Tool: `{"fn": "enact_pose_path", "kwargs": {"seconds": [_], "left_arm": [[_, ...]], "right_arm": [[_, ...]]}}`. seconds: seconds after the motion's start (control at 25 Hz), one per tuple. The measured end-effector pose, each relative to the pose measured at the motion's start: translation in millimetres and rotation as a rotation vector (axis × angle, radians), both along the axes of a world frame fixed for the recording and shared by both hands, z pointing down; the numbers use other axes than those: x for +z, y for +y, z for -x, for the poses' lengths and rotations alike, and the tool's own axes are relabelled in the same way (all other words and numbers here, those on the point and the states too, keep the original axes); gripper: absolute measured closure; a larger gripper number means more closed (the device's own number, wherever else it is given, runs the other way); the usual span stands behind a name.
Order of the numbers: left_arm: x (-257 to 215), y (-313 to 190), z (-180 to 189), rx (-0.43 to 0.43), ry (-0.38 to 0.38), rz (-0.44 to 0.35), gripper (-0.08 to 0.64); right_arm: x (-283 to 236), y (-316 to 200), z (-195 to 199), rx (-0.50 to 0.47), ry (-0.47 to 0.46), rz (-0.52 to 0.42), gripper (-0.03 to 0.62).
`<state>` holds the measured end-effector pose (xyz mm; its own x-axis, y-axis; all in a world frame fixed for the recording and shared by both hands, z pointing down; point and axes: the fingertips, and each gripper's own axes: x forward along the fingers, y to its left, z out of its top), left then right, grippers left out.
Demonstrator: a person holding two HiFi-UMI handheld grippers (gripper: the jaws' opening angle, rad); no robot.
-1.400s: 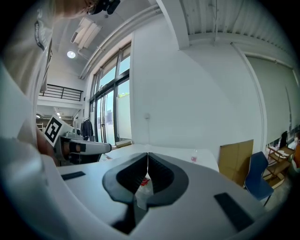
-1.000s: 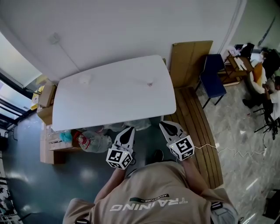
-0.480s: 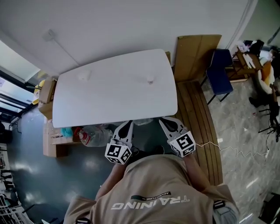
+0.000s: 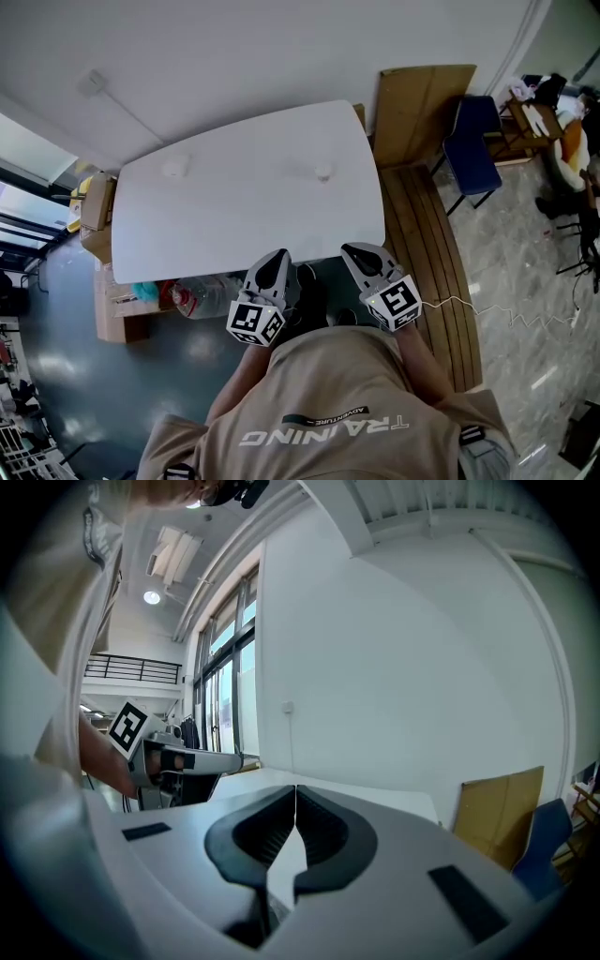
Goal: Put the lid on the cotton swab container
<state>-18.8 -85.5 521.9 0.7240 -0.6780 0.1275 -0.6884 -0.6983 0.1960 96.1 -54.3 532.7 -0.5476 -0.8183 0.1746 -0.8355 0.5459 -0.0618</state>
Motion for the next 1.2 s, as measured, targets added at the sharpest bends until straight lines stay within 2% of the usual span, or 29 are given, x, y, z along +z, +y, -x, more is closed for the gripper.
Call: {"fn": "enact_pose_path", "kwargs": {"seconds": [0.48,0.84,1.2], "left_arm": [[-27,-117,-12,0.108,0.039,-0.042,0.548],[-13,-182,-9,0.184,0.037,-0.005,0.548],[0,-220,-20,0.162,0.059,0.034,0.548]], "right_arm": [[-28,-110,0,0.086,0.048,-0.025,0.574],[-27,-189,-4,0.171,0.084,0.003,0.574],[-10,-234,-20,0.148,0.084,0.077,0.574]]}}
